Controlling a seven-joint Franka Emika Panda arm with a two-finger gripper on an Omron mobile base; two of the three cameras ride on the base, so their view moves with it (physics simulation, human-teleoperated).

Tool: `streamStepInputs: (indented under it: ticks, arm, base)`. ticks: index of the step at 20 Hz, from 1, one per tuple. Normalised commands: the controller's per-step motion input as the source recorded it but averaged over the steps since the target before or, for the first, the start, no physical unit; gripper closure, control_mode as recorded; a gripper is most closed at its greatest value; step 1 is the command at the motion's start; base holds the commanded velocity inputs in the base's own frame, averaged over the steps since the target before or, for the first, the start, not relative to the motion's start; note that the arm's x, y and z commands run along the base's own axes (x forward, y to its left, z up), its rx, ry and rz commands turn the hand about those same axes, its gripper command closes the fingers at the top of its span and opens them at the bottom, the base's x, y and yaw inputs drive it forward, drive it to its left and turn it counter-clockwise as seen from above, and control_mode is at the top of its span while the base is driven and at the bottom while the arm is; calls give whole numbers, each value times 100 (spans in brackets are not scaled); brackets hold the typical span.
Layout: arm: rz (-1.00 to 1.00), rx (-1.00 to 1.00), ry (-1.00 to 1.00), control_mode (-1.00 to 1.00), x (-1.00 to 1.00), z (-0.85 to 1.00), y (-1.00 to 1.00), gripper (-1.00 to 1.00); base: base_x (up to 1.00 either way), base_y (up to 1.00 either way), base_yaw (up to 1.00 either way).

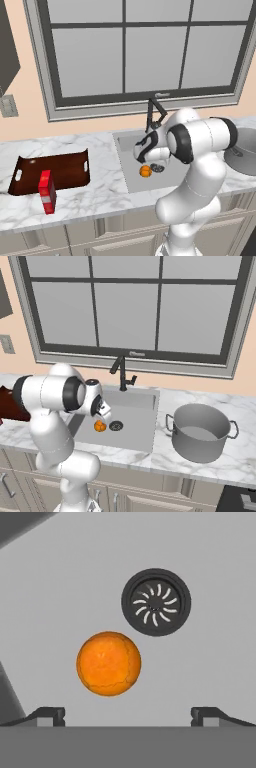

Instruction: Pick up all produce items and place them in the sink. Turn on the sink faucet to wash them. Then turn the sink off and put them in the tray.

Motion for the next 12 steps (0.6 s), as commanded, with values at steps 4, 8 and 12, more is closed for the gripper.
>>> streamStepInputs:
  ticks: [4, 8, 12]
  arm:
    - [0, 0, 0, -100, 0, -25, 0, -100]
    - [0, 0, 0, -100, 2, -26, 0, -100]
    - [0, 0, -1, -100, 16, -23, 0, -100]
  base:
    - [0, 0, 0]
    - [0, 0, 0]
    - [0, 0, 0]
